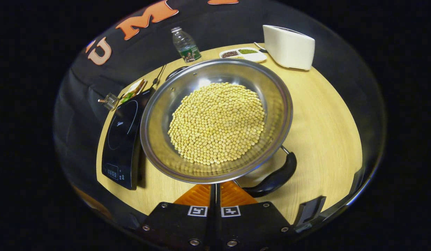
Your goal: First push the handle of the pot to place it horizontally, then grasp the pot with both hands and set it on the induction cooktop.
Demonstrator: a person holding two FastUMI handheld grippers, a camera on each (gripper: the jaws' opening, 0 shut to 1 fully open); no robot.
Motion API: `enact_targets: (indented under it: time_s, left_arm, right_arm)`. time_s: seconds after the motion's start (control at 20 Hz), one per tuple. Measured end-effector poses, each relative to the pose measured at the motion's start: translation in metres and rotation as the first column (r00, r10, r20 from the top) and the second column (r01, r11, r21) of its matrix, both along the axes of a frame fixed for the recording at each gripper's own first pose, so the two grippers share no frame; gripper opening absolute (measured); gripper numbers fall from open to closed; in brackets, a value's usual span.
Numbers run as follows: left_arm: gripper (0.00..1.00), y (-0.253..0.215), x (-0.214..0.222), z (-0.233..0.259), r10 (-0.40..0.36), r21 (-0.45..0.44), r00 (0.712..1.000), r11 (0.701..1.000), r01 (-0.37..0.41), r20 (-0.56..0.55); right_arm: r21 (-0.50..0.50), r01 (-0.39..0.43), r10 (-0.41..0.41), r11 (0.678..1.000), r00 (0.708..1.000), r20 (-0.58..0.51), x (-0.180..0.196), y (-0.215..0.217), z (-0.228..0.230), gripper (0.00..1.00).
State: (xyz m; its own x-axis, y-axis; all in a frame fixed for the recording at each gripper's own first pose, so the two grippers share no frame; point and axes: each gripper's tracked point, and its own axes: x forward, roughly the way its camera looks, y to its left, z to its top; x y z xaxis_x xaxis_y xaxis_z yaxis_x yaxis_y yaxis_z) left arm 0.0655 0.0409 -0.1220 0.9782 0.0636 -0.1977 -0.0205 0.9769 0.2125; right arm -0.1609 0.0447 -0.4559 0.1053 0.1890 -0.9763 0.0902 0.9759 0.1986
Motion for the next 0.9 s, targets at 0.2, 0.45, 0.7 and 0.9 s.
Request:
enact_targets:
  time_s: [0.2, 0.45, 0.7, 0.9]
  left_arm:
    - [0.98, -0.004, 0.005, -0.007, -0.006, -0.008, 1.0, 1.0, 0.005, -0.017]
    - [0.98, -0.007, 0.009, -0.016, -0.011, -0.023, 0.999, 1.0, 0.01, -0.035]
    - [0.97, -0.013, 0.011, -0.015, -0.038, -0.046, 0.999, 0.998, 0.038, -0.011]
    - [0.98, -0.017, 0.014, -0.025, -0.047, -0.05, 0.998, 0.998, 0.046, -0.033]
  right_arm:
    - [-0.071, 0.021, -0.02, 0.997, 1.0, 0.013, 0.011, -0.027, -0.004, 0.0]
    - [-0.095, 0.071, -0.069, 0.993, 0.997, 0.017, 0.022, -0.046, -0.009, 0.0]
    - [-0.124, 0.156, -0.152, 0.98, 0.987, 0.043, 0.033, -0.064, -0.016, 0.01]
    - [-0.126, 0.214, -0.206, 0.969, 0.976, 0.075, 0.05, -0.078, -0.017, 0.0]
